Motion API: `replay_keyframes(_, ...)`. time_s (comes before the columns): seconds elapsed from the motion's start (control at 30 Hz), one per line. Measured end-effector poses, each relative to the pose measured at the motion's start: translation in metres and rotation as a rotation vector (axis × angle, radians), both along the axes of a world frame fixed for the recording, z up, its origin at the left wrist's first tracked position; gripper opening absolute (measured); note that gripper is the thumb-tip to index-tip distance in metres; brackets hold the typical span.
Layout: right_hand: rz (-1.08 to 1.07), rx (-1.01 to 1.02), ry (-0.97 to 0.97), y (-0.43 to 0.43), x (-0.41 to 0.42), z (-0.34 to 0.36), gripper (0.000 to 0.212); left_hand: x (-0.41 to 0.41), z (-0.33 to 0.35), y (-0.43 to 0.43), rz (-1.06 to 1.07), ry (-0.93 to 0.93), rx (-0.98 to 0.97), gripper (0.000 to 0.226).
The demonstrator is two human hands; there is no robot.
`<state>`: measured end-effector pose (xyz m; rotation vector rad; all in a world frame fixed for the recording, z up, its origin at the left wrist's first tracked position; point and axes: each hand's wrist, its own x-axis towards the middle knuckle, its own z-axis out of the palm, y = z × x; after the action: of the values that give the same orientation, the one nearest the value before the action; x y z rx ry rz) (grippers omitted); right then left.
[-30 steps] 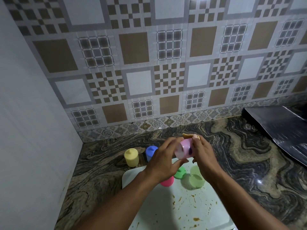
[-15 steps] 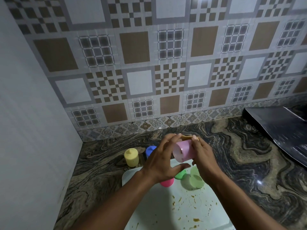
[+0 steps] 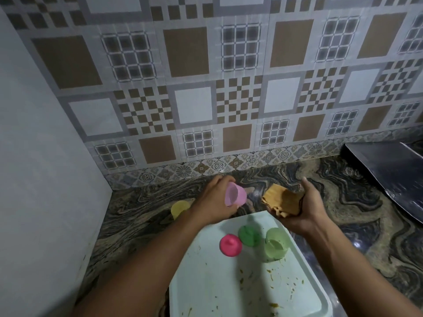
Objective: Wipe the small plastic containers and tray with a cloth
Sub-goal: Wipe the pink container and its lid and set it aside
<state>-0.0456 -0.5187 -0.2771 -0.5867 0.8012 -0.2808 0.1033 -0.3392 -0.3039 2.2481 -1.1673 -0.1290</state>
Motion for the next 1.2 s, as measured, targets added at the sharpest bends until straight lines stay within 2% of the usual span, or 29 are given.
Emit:
replay_keyframes(0.1,0.04,-0.054,0.037,0.002,0.005,-0.004,0.03,0.014,-0.007,-0.014,-0.003,0.091,0.155,0.071)
replay_keyframes(0.23,0.077,-0.092,0.103,-0.002,0.013,-0.021,0.014,0.03,-0.023,-0.036,-0.021,0.025,0.323,0.075)
replay_keyframes(0.3,0.087,-0.111,0.104,-0.008,0.013,-0.025,0.014,0.036,-0.033,-0.046,-0.053,-0.044,0.411,0.072)
replay_keyframes(0.43,0.026,-0.173,0.15,-0.028,0.007,-0.035,0.03,0.043,-0.048,-0.053,-0.1,-0.119,0.552,0.067)
replay_keyframes(0.57,0.026,-0.212,0.178,-0.033,-0.002,-0.035,0.035,0.047,-0.056,-0.054,-0.085,-0.134,0.548,0.063)
replay_keyframes(0.7,0.009,-0.213,0.2,-0.025,-0.004,-0.035,0.035,0.047,-0.054,-0.049,-0.114,-0.185,0.522,0.078)
replay_keyframes(0.77,-0.004,-0.191,0.198,-0.018,-0.006,-0.035,0.033,0.042,-0.048,-0.044,-0.097,-0.198,0.448,0.072)
replay_keyframes(0.9,0.007,-0.156,0.163,0.0,-0.015,-0.033,0.011,0.013,-0.043,-0.023,-0.095,-0.305,0.324,0.05)
replay_keyframes(1.07,0.072,-0.154,0.133,0.027,-0.025,-0.03,0.01,-0.023,-0.065,0.012,-0.199,-0.224,0.521,0.042)
replay_keyframes(1.2,0.18,-0.24,0.186,0.048,-0.039,-0.032,0.018,-0.036,-0.073,0.024,-0.202,-0.208,0.553,0.039)
